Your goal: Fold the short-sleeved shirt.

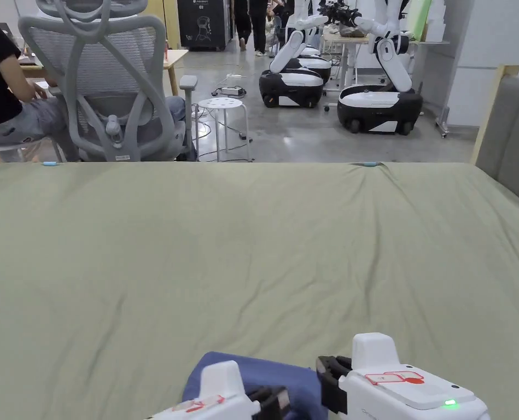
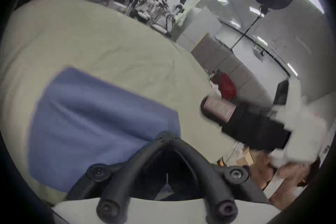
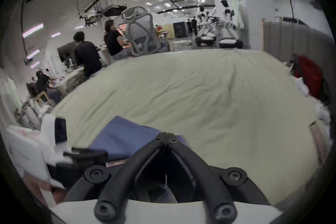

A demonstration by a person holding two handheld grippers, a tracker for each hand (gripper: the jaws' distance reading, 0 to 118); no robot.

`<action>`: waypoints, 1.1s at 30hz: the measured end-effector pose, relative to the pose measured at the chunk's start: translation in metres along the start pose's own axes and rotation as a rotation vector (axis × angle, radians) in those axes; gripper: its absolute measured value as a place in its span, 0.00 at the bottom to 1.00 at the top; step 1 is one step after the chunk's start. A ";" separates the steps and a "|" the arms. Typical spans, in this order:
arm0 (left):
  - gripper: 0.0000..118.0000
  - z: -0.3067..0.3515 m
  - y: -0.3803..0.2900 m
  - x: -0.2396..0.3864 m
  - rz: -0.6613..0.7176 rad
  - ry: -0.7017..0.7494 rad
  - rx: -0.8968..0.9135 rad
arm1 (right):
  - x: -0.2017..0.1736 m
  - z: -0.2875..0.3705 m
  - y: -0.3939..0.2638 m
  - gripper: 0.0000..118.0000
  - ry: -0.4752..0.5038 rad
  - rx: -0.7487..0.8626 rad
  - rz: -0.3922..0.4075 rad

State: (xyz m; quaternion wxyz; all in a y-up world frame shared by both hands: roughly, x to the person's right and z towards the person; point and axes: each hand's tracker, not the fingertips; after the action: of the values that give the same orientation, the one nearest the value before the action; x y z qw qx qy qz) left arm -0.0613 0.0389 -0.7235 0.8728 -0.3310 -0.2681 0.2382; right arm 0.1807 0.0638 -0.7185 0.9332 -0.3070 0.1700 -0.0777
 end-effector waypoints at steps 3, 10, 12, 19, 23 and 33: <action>0.32 0.030 0.016 -0.032 0.047 0.069 0.077 | -0.010 -0.022 -0.011 0.00 0.134 -0.059 -0.060; 0.90 0.051 0.008 -0.125 0.352 0.091 0.053 | 0.002 -0.055 -0.041 0.00 -0.036 -0.171 -0.015; 0.90 0.042 -0.002 -0.140 0.479 0.028 0.036 | 0.008 -0.055 -0.042 0.00 -0.039 -0.165 -0.028; 0.68 -0.019 -0.012 -0.115 0.542 -0.226 -0.080 | 0.004 -0.055 -0.038 0.00 -0.046 -0.162 0.007; 0.25 -0.026 -0.003 -0.105 0.420 -0.031 -0.094 | -0.004 -0.054 -0.034 0.00 -0.072 -0.166 0.049; 0.24 0.063 0.056 -0.153 0.272 0.086 -0.003 | -0.118 -0.084 0.017 0.00 -0.007 -0.100 0.229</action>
State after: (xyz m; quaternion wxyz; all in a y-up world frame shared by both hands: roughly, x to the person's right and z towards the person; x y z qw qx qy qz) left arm -0.2276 0.0134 -0.7706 0.8427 -0.3753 -0.1836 0.3396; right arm 0.0413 0.0607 -0.7606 0.9201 -0.3319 0.2044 0.0387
